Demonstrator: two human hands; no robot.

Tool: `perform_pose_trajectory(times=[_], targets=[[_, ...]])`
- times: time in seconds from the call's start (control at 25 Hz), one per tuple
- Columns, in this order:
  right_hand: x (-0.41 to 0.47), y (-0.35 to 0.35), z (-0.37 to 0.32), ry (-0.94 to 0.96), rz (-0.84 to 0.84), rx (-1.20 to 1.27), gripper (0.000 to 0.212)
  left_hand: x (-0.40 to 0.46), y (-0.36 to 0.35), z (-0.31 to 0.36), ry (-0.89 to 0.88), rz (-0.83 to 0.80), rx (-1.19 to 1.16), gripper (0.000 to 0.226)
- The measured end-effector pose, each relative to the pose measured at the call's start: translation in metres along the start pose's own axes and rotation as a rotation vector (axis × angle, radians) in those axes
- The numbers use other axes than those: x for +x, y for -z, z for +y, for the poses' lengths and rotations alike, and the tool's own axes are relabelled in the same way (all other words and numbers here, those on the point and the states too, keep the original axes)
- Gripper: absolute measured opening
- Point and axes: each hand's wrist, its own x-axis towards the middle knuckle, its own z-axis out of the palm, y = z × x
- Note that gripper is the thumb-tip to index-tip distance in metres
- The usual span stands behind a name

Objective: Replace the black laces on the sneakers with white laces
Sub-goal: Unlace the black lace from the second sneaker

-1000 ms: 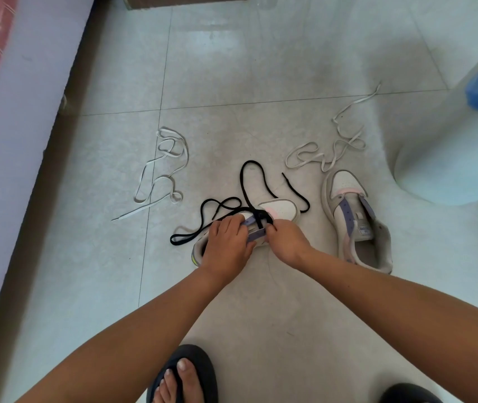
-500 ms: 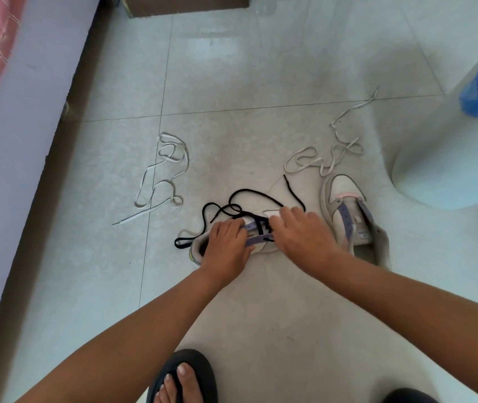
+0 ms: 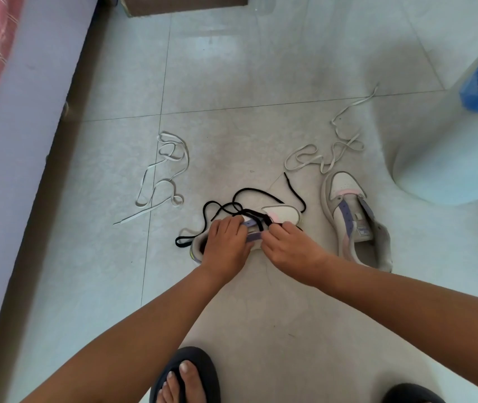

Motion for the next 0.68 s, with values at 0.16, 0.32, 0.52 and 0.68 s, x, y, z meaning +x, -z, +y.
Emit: perform_pose_trajectory(times=[0.16, 0.32, 0.52, 0.68], targets=[[-0.047, -0.001, -0.035, 0.287, -0.365, 0.125, 0.011, 0.002, 0.001, 0.001, 0.005, -0.04, 0.038, 0.039], [-0.03, -0.01, -0.026, -0.005, -0.676, 0.261, 0.025, 0.001, -0.001, 0.001, 0.016, -0.037, 0.009, 0.038], [0.032, -0.011, -0.006, -0.557, -0.489, 0.511, 0.021, 0.001, -0.002, 0.001, 0.01, -0.011, -0.012, 0.033], [0.036, -0.008, -0.005, -0.564, -0.531, 0.531, 0.023, 0.001, 0.0, 0.0, 0.02, -0.06, -0.004, 0.033]])
